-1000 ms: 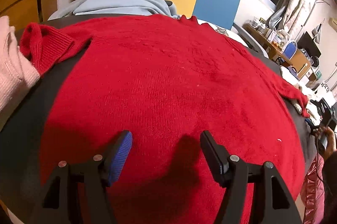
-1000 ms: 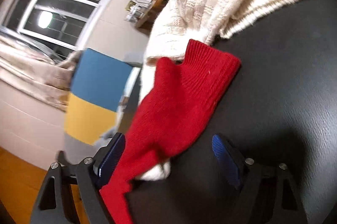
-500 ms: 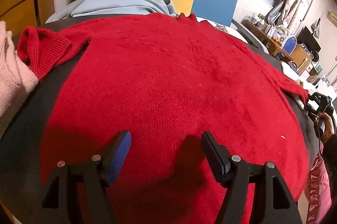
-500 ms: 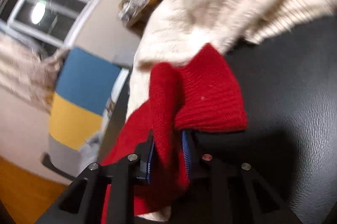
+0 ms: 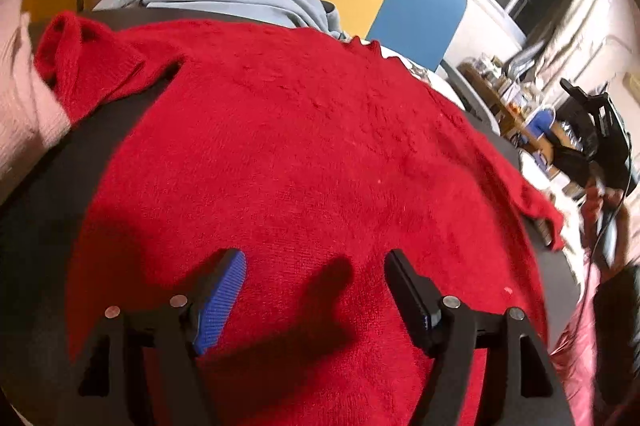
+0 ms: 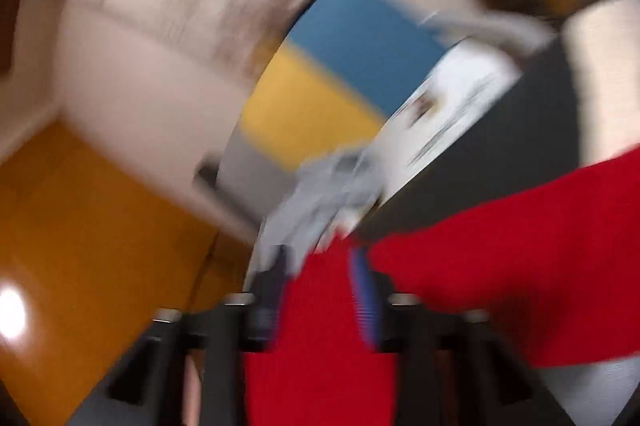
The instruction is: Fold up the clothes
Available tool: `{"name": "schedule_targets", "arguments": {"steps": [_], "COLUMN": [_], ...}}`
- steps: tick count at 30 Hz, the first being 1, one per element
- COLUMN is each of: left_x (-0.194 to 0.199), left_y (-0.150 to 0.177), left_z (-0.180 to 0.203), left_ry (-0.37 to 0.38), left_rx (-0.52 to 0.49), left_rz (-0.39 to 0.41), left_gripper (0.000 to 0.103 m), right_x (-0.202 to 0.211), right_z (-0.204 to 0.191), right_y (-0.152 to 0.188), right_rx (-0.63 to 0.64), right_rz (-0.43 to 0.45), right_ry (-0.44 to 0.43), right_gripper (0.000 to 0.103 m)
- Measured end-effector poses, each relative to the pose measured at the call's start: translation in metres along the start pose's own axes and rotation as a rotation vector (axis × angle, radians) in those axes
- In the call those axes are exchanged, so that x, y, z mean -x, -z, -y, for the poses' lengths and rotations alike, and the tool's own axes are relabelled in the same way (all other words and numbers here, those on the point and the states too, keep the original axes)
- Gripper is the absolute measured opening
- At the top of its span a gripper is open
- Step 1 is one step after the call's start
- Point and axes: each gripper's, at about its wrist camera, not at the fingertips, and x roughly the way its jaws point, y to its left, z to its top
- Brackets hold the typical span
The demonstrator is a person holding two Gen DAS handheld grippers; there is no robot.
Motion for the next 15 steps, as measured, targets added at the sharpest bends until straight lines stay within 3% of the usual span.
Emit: {"name": "schedule_targets", "arguments": {"steps": [2, 4, 6, 11, 15], "left_x": [0.005, 0.007, 0.006, 0.002, -0.001], "left_y": [-0.001, 0.001, 0.003, 0.004, 0.004], "left_z": [-0.005, -0.011, -0.017, -0.02, -0.016], "left_ry": [-0.006, -0.014, -0.007, -0.006, -0.028], "left_rx": [0.001, -0.001, 0.004, 0.0, -0.01], "left_rz": [0.008, 0.013, 0.012, 0.017, 0.019], "left_gripper": [0.073, 0.073, 0.073, 0.073, 0.076], "right_x": [-0.028, -0.04, -0.027, 0.076, 0.168], "right_z": [-0.02, -0.023, -0.007, 0.075, 0.135], "right_y": [0.028, 0.055, 0.078, 0.083, 0.081], "right_rx": [0.031, 0.003, -0.059, -0.303, -0.449], "right_rz": [-0.059, -0.095, -0.071, 0.145, 0.351], "right_ry": [-0.079, -0.096, -0.091, -0.008, 0.175], "right_gripper": [0.082, 0.082, 0.082, 0.088, 0.101]}}
